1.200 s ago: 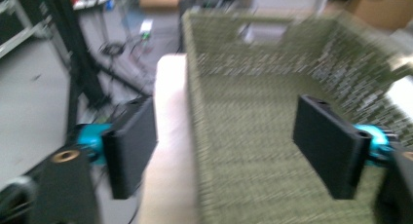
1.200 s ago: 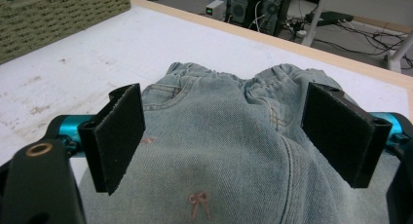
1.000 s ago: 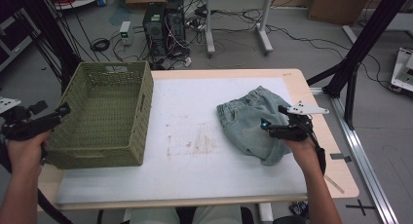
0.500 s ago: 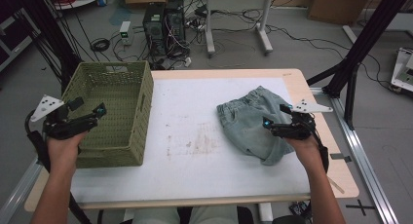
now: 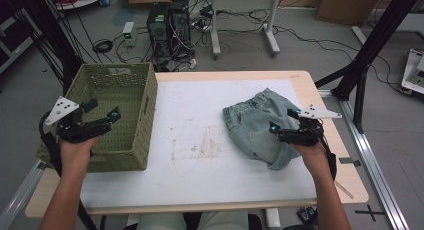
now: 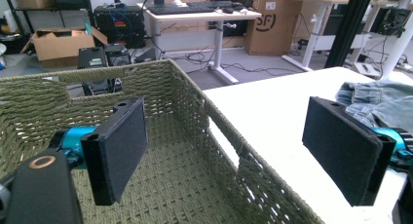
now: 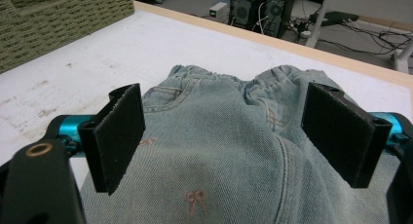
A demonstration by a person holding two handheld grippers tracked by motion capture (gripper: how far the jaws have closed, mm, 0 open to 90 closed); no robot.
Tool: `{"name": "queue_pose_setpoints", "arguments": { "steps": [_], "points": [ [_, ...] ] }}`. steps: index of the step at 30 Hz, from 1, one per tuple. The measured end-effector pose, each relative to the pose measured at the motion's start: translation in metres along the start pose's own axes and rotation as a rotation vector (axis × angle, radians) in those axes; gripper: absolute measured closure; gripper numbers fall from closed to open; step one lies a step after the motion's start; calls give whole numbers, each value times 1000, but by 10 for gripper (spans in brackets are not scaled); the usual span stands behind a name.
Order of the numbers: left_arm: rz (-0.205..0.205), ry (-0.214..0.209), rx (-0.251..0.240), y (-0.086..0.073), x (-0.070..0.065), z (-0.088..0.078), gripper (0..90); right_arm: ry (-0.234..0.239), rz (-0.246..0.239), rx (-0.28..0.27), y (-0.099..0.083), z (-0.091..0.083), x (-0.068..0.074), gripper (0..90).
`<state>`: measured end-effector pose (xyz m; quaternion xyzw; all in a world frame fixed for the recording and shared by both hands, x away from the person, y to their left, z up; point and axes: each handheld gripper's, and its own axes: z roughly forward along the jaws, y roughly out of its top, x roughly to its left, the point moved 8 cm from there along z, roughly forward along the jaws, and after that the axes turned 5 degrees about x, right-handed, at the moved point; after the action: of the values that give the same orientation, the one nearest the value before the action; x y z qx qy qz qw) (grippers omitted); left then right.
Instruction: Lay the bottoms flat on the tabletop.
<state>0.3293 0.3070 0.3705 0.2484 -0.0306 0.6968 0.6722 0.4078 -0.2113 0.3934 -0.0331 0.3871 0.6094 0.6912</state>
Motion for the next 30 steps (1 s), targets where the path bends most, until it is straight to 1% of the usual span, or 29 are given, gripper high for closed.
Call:
{"name": "queue_pose_setpoints", "arguments": {
  "steps": [5,7,10,11,14,16,19,21,23,24,25,27,28,30],
  "points": [
    [-14,-4,-2,1,-6,1,166,12,-6,8,0,5,-1,166],
    [-14,-9,-11,2,-13,1,166,10,-3,15,0,5,-4,166],
    [2,-14,-15,2,-24,1,167,1,2,26,-3,4,-8,166],
    [-2,-21,-15,1,-28,2,166,-2,4,33,-4,3,-9,167],
    [-20,-49,-11,-1,-37,5,166,-38,11,63,-9,-1,-16,167],
    [-18,-63,-5,-1,-43,5,167,-66,26,71,-11,-3,-20,167],
    [-13,-80,-8,1,-53,6,167,-94,36,95,-13,0,-24,167],
    [-12,-91,-4,2,-59,9,167,-103,53,101,-14,3,-25,175],
    [-5,-107,9,2,-67,15,167,-107,63,127,-17,9,-26,180],
    [2,-116,16,1,-71,19,167,-105,67,146,-19,13,-26,212],
    [6,-124,21,1,-75,23,167,-104,67,161,-21,18,-26,266],
    [13,-140,37,-1,-84,31,167,-103,58,206,-27,31,-24,292],
    [16,-145,43,-2,-86,34,167,-106,54,228,-30,36,-23,331],
    [18,-154,54,-4,-93,40,166,-95,53,266,-35,44,-22,470]
  ]
}}
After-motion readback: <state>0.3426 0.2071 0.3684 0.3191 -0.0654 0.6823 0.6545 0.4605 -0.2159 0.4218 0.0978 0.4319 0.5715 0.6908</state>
